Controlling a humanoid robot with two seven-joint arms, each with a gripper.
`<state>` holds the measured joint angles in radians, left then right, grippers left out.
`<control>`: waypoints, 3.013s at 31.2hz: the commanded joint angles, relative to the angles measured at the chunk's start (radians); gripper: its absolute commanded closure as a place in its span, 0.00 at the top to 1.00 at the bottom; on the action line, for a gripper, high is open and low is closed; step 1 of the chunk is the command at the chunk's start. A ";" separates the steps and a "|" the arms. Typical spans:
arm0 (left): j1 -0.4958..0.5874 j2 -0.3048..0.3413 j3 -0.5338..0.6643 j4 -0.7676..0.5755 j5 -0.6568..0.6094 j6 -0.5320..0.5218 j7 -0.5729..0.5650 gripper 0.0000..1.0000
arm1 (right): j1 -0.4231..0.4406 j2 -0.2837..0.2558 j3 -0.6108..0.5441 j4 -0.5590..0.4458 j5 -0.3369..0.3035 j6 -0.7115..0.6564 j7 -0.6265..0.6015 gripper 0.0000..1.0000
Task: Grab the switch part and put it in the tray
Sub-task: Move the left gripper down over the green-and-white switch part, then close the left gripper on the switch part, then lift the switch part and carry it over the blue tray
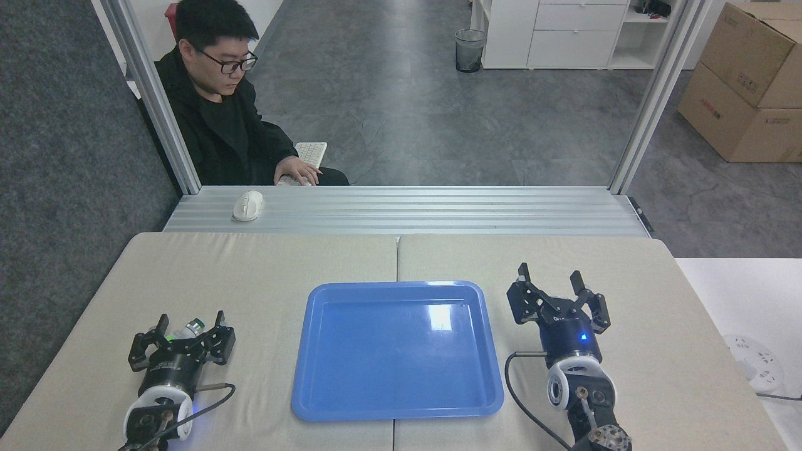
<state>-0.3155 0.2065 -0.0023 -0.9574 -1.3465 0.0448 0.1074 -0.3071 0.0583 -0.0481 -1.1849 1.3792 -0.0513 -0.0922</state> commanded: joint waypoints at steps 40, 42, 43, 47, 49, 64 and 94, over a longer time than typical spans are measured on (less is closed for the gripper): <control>0.010 0.028 -0.016 0.097 -0.005 -0.033 0.003 0.87 | -0.001 -0.002 0.001 -0.001 0.000 0.001 0.000 1.00; 0.016 0.028 -0.016 0.097 -0.006 -0.036 0.005 0.82 | 0.000 -0.002 0.001 0.001 0.000 0.001 0.000 1.00; 0.019 0.030 -0.016 0.097 -0.010 -0.037 0.003 0.81 | 0.000 -0.002 0.001 0.001 0.000 0.001 0.000 1.00; 0.024 0.028 -0.016 0.095 -0.011 -0.056 0.005 0.71 | 0.000 -0.002 0.001 0.001 0.000 0.001 0.000 1.00; 0.027 0.028 -0.016 0.095 -0.011 -0.065 0.005 0.64 | -0.001 -0.002 0.001 0.001 0.000 0.001 0.000 1.00; 0.026 0.031 -0.016 0.091 -0.011 -0.108 0.048 0.32 | -0.001 -0.002 0.001 0.001 0.000 0.001 0.000 1.00; 0.121 -0.018 -0.036 -0.541 -0.008 -0.273 -0.057 0.00 | -0.003 -0.002 0.001 0.001 0.000 0.001 0.002 1.00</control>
<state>-0.2314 0.2467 -0.0002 -1.1120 -1.3469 -0.2064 0.1138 -0.3088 0.0569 -0.0476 -1.1841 1.3792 -0.0513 -0.0912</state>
